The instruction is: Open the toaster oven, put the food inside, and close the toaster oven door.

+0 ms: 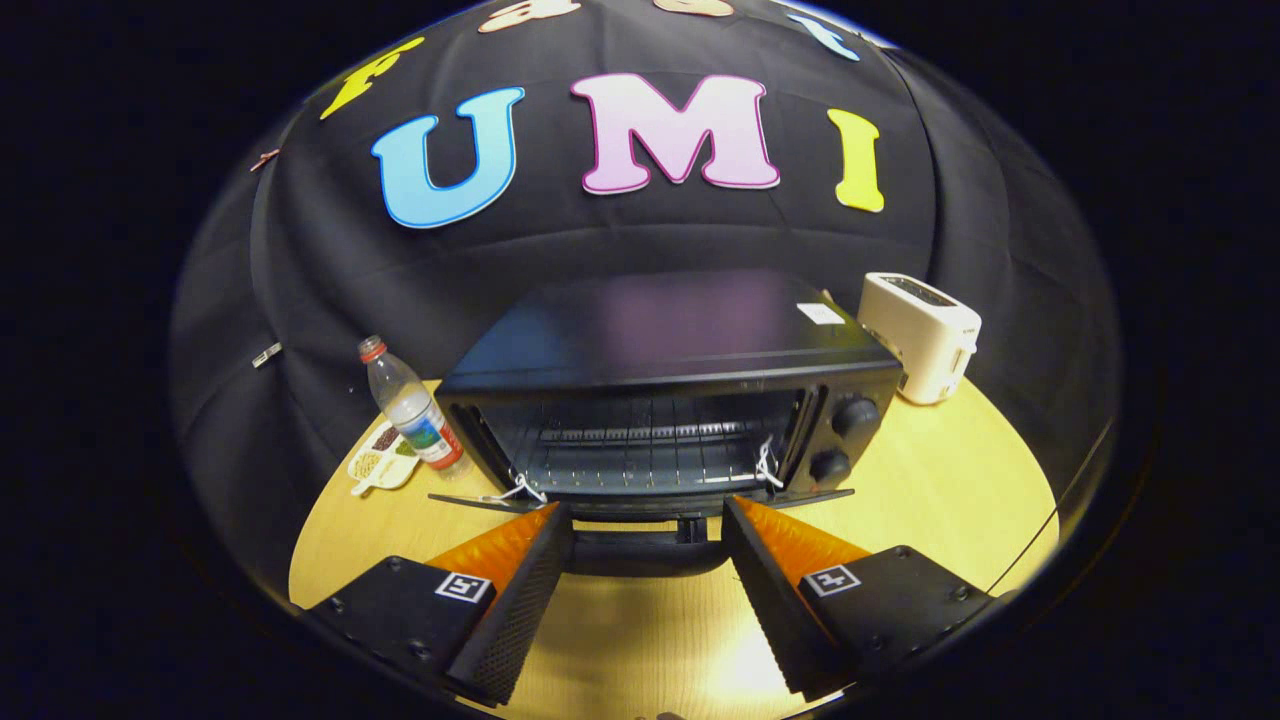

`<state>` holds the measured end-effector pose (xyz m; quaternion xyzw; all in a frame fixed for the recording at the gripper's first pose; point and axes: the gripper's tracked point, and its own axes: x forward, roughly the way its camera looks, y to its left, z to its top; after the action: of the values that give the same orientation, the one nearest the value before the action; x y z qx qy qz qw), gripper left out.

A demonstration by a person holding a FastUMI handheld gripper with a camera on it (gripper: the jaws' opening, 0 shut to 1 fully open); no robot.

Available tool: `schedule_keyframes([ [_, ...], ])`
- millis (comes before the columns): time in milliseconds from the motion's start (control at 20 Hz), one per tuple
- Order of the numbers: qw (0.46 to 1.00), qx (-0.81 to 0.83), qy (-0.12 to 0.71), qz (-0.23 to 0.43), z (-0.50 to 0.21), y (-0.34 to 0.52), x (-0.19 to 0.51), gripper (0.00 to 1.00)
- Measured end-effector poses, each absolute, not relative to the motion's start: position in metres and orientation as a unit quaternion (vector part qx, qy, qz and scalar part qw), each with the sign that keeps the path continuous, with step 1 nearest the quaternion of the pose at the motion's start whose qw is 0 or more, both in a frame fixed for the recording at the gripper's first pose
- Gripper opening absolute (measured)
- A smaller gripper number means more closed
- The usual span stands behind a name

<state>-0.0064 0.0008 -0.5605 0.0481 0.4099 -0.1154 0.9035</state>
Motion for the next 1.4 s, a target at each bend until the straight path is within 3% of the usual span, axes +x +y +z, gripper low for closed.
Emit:
schedule_keyframes([
  [450,0.863,0.077,0.489,-0.102,-0.602,0.003,-0.078,0.97],
  [900,0.867,0.097,0.485,-0.066,-0.568,-0.021,-0.096,0.98],
  [1150,0.864,0.082,0.493,-0.063,-0.529,-0.116,-0.127,0.98],
  [1400,0.833,0.035,0.544,-0.095,-0.54,-0.219,-0.186,0.96],
])
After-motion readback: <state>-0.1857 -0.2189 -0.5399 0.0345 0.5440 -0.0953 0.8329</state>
